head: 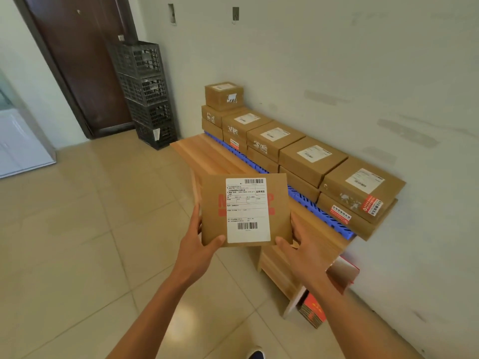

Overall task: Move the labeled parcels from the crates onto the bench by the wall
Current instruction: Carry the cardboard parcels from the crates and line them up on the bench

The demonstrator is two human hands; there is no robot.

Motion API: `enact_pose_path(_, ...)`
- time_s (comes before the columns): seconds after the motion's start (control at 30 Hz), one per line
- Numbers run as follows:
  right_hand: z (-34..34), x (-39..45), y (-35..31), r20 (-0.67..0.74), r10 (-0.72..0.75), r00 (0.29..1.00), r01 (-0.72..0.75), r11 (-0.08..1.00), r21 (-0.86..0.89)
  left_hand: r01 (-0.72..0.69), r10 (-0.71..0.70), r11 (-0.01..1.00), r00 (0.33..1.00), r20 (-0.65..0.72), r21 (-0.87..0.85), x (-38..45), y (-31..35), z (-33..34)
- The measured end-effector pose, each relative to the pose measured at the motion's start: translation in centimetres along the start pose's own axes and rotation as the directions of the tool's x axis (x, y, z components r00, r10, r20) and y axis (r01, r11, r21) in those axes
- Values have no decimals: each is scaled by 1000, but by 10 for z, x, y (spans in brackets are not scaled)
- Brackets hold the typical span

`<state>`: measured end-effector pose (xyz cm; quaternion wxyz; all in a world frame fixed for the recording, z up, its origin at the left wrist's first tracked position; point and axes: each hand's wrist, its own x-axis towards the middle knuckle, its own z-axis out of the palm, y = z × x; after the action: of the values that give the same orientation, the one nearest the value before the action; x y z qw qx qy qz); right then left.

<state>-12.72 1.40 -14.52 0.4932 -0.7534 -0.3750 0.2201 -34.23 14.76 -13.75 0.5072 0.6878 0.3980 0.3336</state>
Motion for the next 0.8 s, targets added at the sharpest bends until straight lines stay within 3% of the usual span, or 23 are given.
enact_pose_path(0.17,23,102,-19,80,-32,996,32,999,9,2,-1,998,1000,-8,64,101,-2,-12)
enact_pose_path(0.5,90,291,-80,165,-95,982,84,994,73,-21,30,998,982,-184,54,271,2,-59)
enact_pose_path(0.8,185,414,-112,104,-83,991,82,996,15,-64,61,998,993,-106,-28,429,-49,-134)
